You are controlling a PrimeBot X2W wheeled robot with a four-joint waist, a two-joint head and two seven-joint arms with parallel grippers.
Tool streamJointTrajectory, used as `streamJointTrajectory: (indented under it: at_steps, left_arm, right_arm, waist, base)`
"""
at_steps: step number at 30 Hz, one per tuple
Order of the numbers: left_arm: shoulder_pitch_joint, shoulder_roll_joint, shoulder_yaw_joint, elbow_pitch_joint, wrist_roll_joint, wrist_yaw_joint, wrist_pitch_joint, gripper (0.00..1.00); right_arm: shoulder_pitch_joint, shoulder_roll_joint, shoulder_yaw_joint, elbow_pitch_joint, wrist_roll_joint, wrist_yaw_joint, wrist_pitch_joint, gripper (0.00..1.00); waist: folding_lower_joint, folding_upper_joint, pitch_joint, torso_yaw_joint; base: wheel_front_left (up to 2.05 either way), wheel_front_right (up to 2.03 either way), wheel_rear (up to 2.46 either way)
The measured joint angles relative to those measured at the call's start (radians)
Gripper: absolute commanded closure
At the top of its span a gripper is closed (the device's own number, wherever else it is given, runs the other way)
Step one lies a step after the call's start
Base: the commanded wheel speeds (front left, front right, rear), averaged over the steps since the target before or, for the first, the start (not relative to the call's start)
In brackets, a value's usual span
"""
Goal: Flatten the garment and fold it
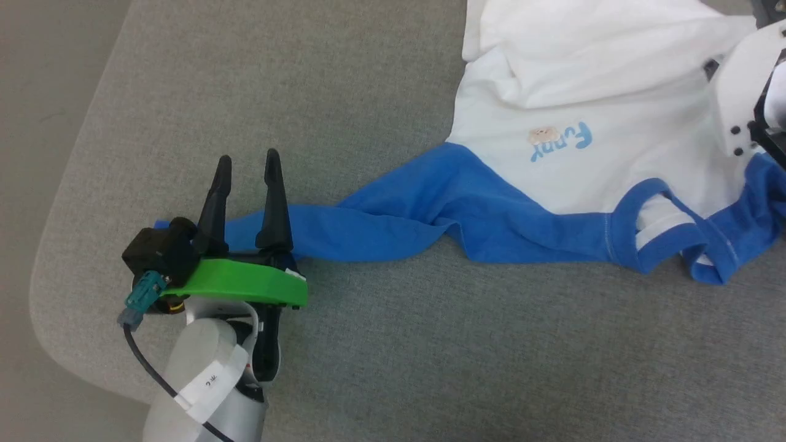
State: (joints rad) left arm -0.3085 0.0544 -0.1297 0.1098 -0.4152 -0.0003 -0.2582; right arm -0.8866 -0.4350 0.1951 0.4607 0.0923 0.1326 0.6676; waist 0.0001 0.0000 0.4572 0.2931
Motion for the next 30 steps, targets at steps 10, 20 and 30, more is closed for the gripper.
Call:
streamJointTrajectory:
  at_steps: [10, 20, 30]
  left_arm:
    - [0.036, 0.012, 0.012, 0.030, 0.005, -0.008, 0.003, 0.00]
    - [0.110, 0.031, 0.008, 0.004, 0.000, -0.002, 0.047, 0.00]
    - [0.155, 0.029, -0.041, -0.006, -0.009, 0.005, 0.086, 0.00]
  right_arm:
    - [0.154, 0.088, -0.076, -0.173, 0.168, 0.000, -0.258, 0.00]
    - [0.537, 0.199, -0.260, -0.345, 0.190, 0.000, -0.387, 0.00]
    - [0.767, 0.333, -0.405, -0.451, 0.188, -0.001, -0.358, 0.00]
  waist:
    - [-0.0001, 0.0000, -0.131, -0.048]
    - [-0.0002, 0.0000, -0.250, -0.129]
    - [-0.0002, 0.0000, -0.309, -0.209]
  base:
    - [0.00, 0.00, 0.00]
    - [0.00, 0.00, 0.00]
    - [0.00, 0.00, 0.00]
